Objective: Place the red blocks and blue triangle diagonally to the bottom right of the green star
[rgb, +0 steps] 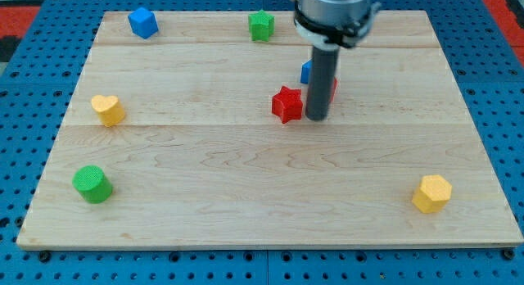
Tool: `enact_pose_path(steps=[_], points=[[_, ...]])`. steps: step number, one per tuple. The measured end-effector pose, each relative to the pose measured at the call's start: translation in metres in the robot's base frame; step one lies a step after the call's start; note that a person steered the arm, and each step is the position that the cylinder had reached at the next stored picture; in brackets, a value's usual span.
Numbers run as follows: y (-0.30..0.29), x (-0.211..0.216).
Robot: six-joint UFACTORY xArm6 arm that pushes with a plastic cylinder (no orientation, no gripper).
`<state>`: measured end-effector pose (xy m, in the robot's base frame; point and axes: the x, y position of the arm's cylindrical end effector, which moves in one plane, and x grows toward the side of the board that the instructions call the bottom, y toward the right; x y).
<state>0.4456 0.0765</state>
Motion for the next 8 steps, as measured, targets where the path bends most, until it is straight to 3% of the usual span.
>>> enact_pose_path(steps=[2, 3, 4, 5, 6, 7, 8], points=[[-0.113, 0.011], [-0.086, -0.031], [-0.02, -0.043], [-0.078, -0.014], [-0.053, 0.023], [0.065, -0.005], [0.003, -0.021]])
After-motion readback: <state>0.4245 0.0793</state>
